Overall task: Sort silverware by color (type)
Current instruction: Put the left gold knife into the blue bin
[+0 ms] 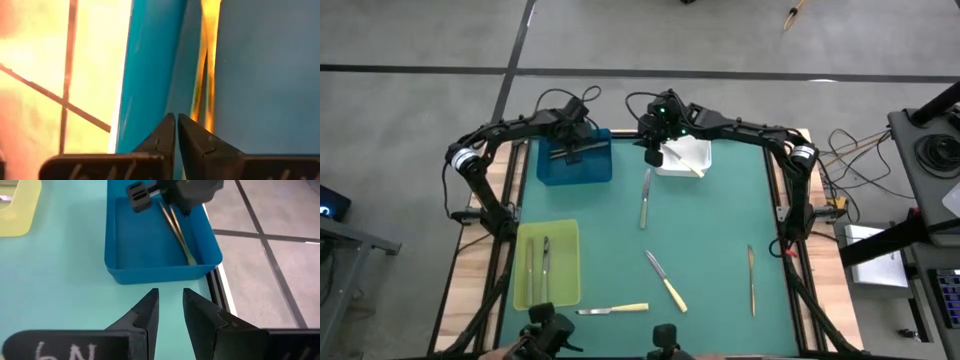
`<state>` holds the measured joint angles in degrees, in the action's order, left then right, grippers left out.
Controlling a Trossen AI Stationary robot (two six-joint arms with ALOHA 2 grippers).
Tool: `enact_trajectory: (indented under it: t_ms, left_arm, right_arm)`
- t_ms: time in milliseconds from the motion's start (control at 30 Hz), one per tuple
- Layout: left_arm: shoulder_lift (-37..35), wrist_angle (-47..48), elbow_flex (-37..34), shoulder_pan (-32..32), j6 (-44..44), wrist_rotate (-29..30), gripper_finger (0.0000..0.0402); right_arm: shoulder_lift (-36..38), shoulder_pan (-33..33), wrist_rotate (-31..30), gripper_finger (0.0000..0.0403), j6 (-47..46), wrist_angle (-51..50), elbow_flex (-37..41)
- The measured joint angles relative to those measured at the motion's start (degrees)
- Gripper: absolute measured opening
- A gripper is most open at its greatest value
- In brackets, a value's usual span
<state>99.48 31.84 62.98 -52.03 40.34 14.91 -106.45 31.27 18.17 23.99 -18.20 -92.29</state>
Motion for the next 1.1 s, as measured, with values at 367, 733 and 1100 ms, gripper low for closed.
enact_trajectory:
  t_ms: [367,733,1100]
  left_arm:
    - [0.00,-0.38,-0.02,-1.05,-3.08,-9.03,0.0000]
    - [0.00,0.77,-0.11,-1.22,-22.37,-17.53,0.0000]
    - [-0.02,1.83,-0.92,-1.22,-42.23,-17.13,0.0000]
  right_arm:
    - [-0.02,0.02,4.37,0.0070,0.05,-1.16,1.00]
    - [5.94,0.14,5.80,0.0059,-3.04,9.23,12.33]
    - [14.92,0.61,0.16,0.0059,-1.77,24.80,23.62]
